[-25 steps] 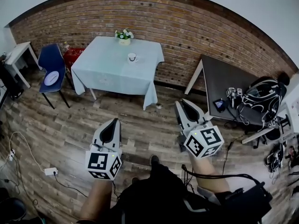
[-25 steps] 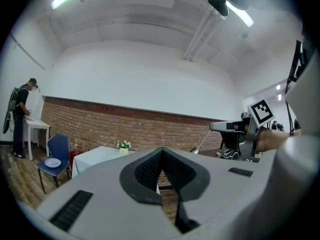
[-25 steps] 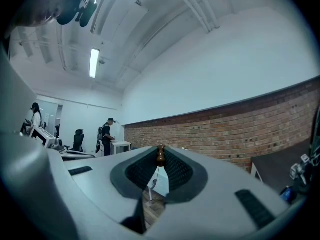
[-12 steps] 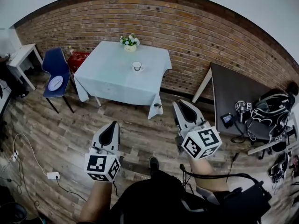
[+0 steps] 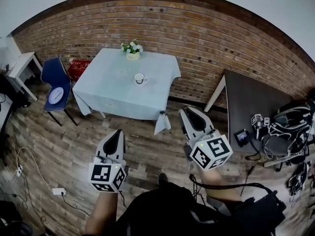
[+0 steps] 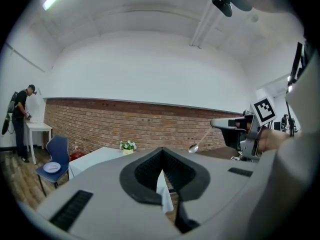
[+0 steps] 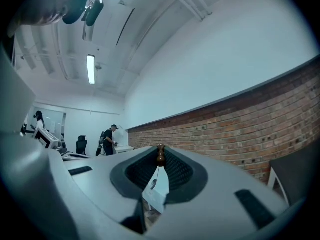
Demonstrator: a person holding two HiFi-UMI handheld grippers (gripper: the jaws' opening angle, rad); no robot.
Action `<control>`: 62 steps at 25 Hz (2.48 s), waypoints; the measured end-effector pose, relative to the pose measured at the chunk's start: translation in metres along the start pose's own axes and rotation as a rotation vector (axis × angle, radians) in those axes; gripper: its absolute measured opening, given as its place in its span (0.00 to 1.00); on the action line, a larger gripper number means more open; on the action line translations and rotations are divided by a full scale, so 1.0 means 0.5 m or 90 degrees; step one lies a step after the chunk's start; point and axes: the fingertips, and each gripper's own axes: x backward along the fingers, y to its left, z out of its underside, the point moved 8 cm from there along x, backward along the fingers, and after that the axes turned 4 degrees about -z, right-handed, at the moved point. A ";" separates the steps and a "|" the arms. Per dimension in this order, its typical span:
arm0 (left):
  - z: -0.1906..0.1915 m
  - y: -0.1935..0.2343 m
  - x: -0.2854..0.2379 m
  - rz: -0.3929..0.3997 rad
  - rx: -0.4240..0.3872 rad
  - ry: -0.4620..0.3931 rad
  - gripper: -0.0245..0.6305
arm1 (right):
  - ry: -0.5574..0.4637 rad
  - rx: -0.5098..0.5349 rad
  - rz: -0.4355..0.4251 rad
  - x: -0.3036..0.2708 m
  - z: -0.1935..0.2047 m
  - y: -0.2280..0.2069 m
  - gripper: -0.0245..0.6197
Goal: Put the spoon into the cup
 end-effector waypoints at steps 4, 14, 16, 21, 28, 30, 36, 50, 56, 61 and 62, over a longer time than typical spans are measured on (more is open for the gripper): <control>0.006 -0.009 -0.063 -0.004 0.000 0.016 0.05 | 0.003 -0.006 -0.003 -0.023 0.003 -0.059 0.12; 0.005 -0.052 -0.217 0.000 -0.036 0.030 0.05 | 0.008 -0.014 -0.010 -0.066 0.009 -0.200 0.12; 0.003 -0.058 -0.238 0.005 -0.038 0.033 0.05 | 0.007 -0.016 -0.014 -0.082 0.009 -0.217 0.12; -0.007 -0.054 -0.271 0.006 -0.039 0.027 0.05 | 0.005 -0.024 -0.023 -0.121 0.011 -0.241 0.12; -0.005 0.021 -0.324 0.002 -0.019 0.016 0.05 | 0.015 -0.021 -0.018 -0.217 0.025 -0.243 0.12; -0.008 0.049 -0.343 0.007 -0.014 0.014 0.05 | 0.019 -0.019 -0.012 -0.247 0.024 -0.242 0.12; -0.013 0.133 -0.410 0.023 0.002 0.007 0.05 | 0.027 -0.010 0.005 -0.344 0.022 -0.242 0.12; -0.016 0.295 -0.537 0.074 0.026 0.020 0.05 | 0.041 -0.012 0.069 -0.527 0.031 -0.256 0.12; -0.006 0.345 -0.575 0.093 0.027 0.019 0.05 | 0.054 -0.018 0.095 -0.582 0.042 -0.257 0.12; 0.007 0.364 -0.596 0.079 0.036 0.027 0.05 | 0.069 -0.015 0.083 -0.631 0.059 -0.279 0.12; 0.010 0.363 -0.598 0.075 0.036 0.029 0.05 | 0.072 -0.018 0.078 -0.638 0.064 -0.287 0.12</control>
